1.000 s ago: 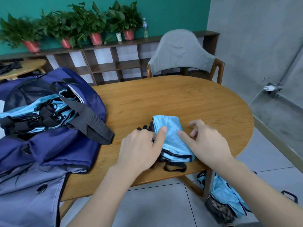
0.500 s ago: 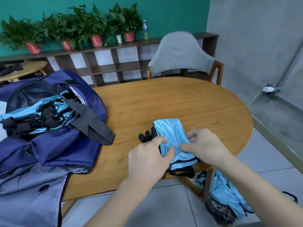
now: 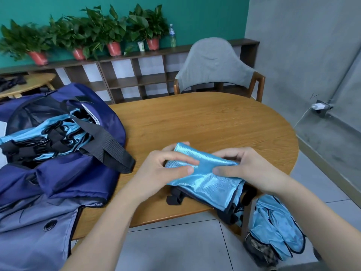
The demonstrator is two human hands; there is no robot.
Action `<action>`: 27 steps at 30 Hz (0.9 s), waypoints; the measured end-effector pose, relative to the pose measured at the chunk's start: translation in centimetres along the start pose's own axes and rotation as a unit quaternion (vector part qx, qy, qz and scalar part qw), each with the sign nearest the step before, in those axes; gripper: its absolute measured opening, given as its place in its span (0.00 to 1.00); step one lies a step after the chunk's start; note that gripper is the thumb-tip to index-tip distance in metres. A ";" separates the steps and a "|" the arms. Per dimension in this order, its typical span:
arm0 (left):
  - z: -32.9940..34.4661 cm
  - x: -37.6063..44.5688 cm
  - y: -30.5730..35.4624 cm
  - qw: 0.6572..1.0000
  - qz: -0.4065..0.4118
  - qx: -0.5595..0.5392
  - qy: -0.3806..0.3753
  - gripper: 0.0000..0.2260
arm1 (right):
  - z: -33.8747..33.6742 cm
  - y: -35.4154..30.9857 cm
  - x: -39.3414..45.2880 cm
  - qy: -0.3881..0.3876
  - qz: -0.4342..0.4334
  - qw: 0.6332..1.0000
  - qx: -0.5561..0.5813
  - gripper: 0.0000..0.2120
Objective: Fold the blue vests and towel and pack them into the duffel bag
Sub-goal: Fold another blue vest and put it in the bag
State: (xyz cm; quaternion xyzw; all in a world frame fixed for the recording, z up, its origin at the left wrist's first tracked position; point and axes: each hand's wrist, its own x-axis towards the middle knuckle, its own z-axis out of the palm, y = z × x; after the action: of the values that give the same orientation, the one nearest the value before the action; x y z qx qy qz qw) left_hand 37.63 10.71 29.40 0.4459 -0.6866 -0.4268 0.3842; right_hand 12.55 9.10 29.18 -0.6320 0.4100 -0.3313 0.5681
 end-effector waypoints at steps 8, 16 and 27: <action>1.2 -1.0 -1.0 0.993 -0.031 0.048 0.105 0.10 | -0.1 0.2 -0.1 0.102 -0.013 0.994 -0.032 0.16; 0.7 -4.0 -0.7 0.981 0.012 0.058 0.183 0.14 | 3.0 0.2 -0.7 0.122 -0.086 0.985 -0.084 0.05; -2.9 -10.8 0.6 0.955 0.036 0.053 0.290 0.15 | 11.3 -1.4 -2.3 0.021 -0.077 0.997 0.001 0.12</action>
State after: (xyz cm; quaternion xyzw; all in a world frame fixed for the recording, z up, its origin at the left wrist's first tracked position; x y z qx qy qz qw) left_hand 43.41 20.34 29.33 0.5449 -0.5829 -0.2283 0.5579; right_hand 21.69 16.22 29.17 -0.6541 0.3718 -0.3875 0.5326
